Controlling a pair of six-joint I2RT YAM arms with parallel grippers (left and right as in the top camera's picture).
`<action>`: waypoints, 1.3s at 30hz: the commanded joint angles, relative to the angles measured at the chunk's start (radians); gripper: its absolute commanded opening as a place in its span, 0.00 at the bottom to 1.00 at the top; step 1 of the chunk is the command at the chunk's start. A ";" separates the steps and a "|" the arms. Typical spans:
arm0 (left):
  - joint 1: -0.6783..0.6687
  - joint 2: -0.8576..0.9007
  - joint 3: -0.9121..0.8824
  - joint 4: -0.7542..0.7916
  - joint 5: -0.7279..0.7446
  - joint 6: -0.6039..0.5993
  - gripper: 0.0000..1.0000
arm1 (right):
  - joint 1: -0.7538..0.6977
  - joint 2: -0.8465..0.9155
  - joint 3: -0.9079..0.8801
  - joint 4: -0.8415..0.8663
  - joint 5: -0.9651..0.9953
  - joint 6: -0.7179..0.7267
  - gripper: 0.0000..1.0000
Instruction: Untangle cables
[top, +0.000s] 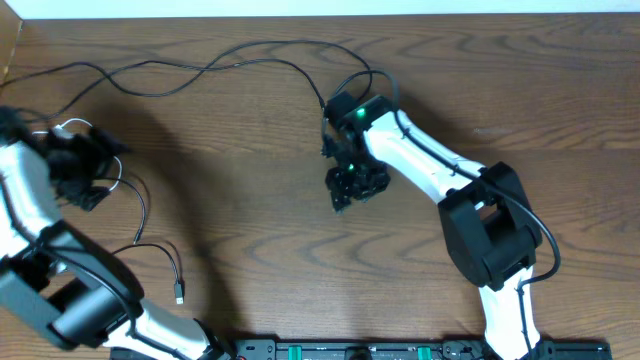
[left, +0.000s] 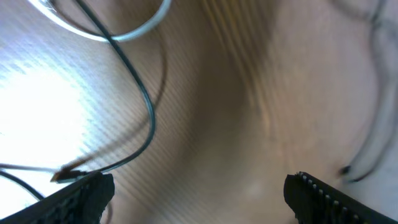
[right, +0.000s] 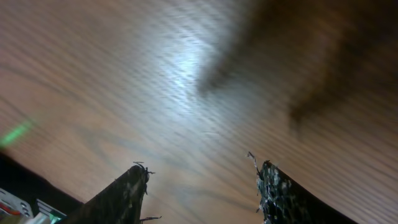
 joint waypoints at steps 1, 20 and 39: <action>-0.091 0.058 -0.004 -0.006 -0.233 0.045 0.93 | -0.023 -0.008 -0.003 -0.009 -0.005 -0.009 0.56; -0.168 0.268 -0.005 -0.004 -0.326 0.035 0.63 | -0.016 -0.008 -0.003 -0.015 -0.011 -0.004 0.56; -0.160 0.240 0.100 -0.237 -0.298 -0.064 0.08 | -0.014 -0.008 -0.003 -0.016 -0.014 -0.005 0.56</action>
